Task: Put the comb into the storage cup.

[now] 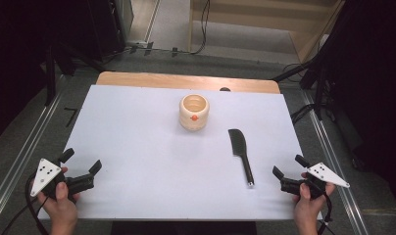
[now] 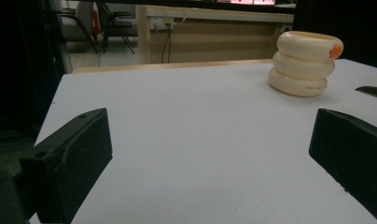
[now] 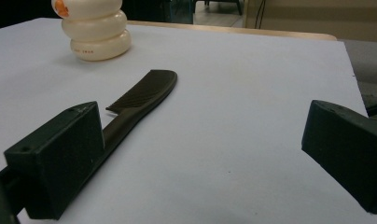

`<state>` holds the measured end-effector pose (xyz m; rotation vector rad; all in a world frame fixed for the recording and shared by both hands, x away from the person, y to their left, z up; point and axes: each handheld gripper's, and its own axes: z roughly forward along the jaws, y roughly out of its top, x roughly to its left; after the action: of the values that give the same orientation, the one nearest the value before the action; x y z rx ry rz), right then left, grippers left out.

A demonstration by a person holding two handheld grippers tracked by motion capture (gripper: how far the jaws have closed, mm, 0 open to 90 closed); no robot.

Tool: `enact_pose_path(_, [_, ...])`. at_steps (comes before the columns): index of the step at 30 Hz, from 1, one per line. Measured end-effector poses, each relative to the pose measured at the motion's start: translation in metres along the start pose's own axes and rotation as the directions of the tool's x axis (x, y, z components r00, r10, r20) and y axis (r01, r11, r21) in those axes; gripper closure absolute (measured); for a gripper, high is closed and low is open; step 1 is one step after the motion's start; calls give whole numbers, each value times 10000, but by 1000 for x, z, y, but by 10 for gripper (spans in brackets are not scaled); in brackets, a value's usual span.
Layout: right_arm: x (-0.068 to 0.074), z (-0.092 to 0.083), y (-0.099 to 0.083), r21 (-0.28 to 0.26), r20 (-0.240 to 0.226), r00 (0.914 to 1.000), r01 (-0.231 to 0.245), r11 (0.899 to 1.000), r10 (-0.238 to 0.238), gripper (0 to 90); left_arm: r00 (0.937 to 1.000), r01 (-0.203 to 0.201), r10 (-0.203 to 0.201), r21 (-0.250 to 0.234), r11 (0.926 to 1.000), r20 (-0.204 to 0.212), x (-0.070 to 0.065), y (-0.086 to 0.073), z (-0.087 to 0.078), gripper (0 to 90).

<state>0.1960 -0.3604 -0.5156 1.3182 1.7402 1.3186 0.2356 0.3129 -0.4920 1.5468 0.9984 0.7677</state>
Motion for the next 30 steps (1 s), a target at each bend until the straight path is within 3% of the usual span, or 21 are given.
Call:
enact_pose_path(11, [3,-8,13,529,-76,9995,300,9981,-296,0,9998,-178,178,121,9998,-40,-3,0,2,0])
enact_pose_path(13, [6,-9,18,666,-43,9994,352,9972,-350,0,9991,-277,283,172,9995,-304,-4,0,3,0])
enact_pose_path(14, [9,-9,23,1031,-73,9988,495,9934,-491,0,9990,-317,322,182,9993,-295,-5,0,3,0])
enact_pose_path(20, [20,-1,35,2055,-310,9978,630,9766,-578,0,9987,-454,462,329,9984,-236,-7,0,5,0])
enact_pose_path(27, [30,11,50,2705,-699,9955,803,9594,-636,0,9986,-445,456,374,9983,-273,-7,0,5,0])
enact_pose_path(30, [35,19,57,3160,-825,9937,981,9437,-757,0,9983,-509,520,424,9978,-252,-7,0,5,0])
